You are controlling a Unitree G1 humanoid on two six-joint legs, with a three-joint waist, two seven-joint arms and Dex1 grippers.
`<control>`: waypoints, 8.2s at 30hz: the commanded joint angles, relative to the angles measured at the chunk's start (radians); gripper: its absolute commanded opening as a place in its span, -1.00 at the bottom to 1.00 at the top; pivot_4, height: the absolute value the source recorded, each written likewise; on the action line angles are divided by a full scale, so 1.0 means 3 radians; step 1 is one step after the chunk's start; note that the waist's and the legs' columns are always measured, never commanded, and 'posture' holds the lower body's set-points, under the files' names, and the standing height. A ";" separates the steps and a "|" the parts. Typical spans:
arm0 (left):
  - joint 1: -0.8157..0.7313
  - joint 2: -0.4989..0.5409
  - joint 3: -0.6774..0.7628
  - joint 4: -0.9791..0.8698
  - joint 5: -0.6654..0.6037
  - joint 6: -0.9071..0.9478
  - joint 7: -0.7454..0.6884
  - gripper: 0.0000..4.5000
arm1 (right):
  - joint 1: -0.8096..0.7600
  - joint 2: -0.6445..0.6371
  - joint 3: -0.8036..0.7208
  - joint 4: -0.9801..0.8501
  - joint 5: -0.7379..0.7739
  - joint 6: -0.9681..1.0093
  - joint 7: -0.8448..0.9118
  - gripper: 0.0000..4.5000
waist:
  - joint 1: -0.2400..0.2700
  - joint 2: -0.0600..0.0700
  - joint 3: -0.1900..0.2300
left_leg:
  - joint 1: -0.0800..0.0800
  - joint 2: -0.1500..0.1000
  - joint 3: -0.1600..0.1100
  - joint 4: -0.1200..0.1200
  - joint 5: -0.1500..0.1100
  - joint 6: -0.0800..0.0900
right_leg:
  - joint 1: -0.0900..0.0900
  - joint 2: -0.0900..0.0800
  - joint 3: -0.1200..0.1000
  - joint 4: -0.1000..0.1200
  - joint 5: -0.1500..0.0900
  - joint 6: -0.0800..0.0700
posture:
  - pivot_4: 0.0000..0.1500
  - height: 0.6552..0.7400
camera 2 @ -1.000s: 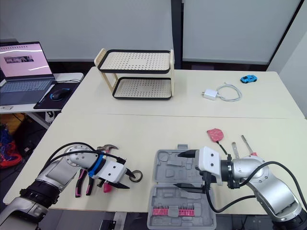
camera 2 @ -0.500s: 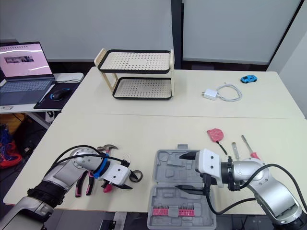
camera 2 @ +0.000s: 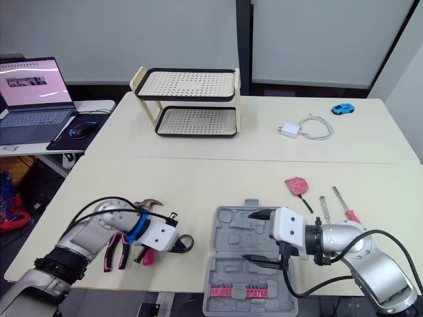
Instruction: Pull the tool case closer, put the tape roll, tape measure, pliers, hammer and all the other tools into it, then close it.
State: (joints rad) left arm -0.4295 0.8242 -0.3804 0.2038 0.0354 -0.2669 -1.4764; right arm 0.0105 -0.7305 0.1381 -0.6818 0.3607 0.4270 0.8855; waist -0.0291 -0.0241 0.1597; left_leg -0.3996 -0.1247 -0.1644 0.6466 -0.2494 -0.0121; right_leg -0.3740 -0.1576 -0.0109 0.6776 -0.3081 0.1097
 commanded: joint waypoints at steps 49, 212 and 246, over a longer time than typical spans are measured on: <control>-0.0865 -0.1160 -0.0645 0.0080 0.0716 0.1656 0.0702 -1.00 | 0.0620 0.0107 -0.0088 -0.0646 -0.0210 0.0266 -0.0808 1.00 | -0.0001 -0.0004 -0.0001 | 0.0001 0.0000 0.0004 0.0002 0.0001 -0.0002 | 0.0004 0.0001 0.0001 -0.0001 0.0000 0.0001 | 1.00 1.00; -0.0511 -0.0938 0.0504 -0.1221 -0.1232 0.1940 0.1205 0.99 | -0.0737 0.0789 -0.0684 0.3082 -0.0665 -0.0558 -0.0949 1.00 | -0.0011 0.0015 0.0003 | 0.0003 0.0025 0.0022 -0.0001 0.0008 -0.0018 | 0.0003 0.0017 0.0007 -0.0012 0.0002 -0.0007 | 1.00 1.00; -0.0445 -0.0942 0.0470 -0.1363 -0.1261 0.2060 0.1167 1.00 | -0.0673 0.0864 -0.0628 0.3094 -0.0810 -0.0560 -0.1051 -0.99 | -0.0010 0.0016 0.0002 | 0.0004 0.0032 0.0020 0.0000 0.0010 -0.0021 | 0.0004 0.0025 0.0007 -0.0012 0.0004 -0.0011 | 1.00 1.00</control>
State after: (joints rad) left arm -0.5647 0.5341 -0.2333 -0.1594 -0.3294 0.3452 -1.1151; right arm -0.2147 -0.4622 -0.0398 0.2644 0.1156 0.2477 0.5695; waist -0.0320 -0.0195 0.1604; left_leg -0.3983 -0.1152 -0.1585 0.6464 -0.2465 -0.0182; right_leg -0.3727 -0.1502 -0.0087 0.6739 -0.3068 0.1064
